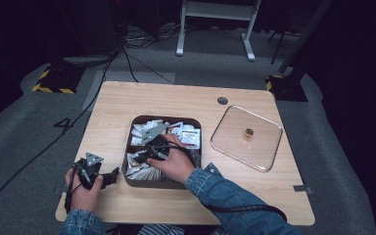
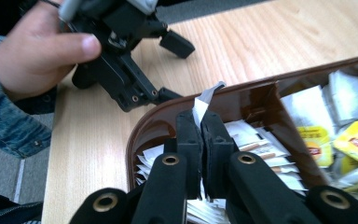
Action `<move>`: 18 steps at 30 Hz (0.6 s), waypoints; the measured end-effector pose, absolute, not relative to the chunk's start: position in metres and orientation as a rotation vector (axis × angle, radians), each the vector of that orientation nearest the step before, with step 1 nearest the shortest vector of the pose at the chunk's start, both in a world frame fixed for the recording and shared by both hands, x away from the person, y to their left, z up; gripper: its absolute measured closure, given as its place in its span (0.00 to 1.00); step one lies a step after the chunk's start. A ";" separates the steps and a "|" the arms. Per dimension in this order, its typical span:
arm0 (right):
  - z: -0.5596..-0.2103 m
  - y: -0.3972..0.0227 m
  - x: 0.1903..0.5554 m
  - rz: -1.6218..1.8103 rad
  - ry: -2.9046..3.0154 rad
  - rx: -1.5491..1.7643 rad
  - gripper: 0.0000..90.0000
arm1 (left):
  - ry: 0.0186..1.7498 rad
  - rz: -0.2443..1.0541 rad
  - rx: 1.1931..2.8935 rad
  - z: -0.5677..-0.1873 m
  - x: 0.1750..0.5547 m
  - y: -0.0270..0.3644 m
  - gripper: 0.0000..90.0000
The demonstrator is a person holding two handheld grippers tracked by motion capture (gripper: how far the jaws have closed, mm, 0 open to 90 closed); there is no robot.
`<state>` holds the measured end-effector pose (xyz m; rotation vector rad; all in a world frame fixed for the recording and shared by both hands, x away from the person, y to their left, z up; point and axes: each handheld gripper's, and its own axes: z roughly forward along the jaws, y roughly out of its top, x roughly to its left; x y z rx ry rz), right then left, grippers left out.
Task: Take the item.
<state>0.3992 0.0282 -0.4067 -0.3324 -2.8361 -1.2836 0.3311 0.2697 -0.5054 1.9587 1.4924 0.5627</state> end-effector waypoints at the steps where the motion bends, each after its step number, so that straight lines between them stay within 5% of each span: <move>1: -0.405 0.027 0.399 -1.292 -2.830 -0.338 0.98 | 1.492 0.560 1.962 -0.505 0.332 0.270 0.14; 18: -0.364 -0.028 0.400 -1.433 -2.825 -0.425 0.98 | 1.488 0.555 1.976 -0.506 0.336 0.268 0.10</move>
